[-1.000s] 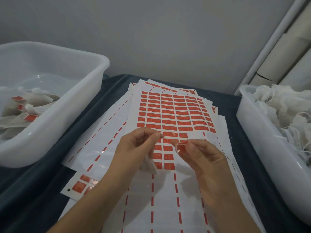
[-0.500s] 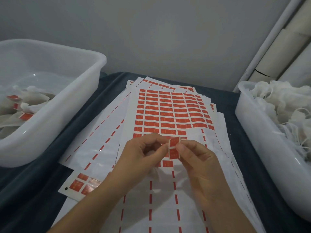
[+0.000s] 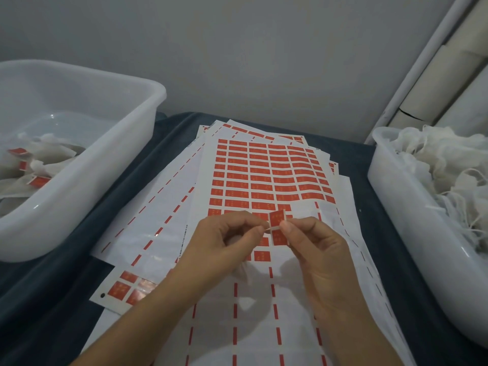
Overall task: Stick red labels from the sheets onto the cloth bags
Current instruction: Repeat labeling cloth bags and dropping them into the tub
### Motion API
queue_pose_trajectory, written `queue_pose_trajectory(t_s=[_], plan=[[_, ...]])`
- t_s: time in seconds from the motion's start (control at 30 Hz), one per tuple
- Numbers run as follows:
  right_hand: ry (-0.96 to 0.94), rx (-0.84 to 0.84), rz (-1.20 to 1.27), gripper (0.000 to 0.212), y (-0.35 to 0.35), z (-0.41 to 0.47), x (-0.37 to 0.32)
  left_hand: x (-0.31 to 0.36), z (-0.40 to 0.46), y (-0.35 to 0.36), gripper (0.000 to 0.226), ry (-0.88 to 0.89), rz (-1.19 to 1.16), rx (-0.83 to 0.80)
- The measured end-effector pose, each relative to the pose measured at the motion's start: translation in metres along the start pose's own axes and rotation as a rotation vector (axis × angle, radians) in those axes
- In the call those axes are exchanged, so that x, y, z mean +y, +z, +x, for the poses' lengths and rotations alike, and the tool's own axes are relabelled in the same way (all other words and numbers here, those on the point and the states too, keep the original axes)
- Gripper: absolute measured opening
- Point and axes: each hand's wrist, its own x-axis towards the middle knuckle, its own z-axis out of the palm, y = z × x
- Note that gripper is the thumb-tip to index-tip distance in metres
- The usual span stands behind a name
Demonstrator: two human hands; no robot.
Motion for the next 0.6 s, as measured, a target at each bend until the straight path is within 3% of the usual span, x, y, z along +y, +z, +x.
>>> queue_pose_trajectory(t_s=[0.13, 0.43, 0.6], plan=[[-0.048, -0.001, -0.041, 0.015, 0.0007, 0.0001, -0.0005, 0.0025, 0.0011, 0.0006, 0.005, 0.025, 0.042, 0.011], [-0.161, 0.018, -0.165, 0.018, 0.0036, -0.0031, -0.0006, 0.0023, 0.0019, 0.0008, 0.015, -0.012, -0.02, 0.034], [-0.138, 0.055, -0.135, 0.048, 0.0056, -0.0016, -0.0033, 0.0021, 0.0014, 0.0015, 0.017, -0.047, -0.085, 0.028]])
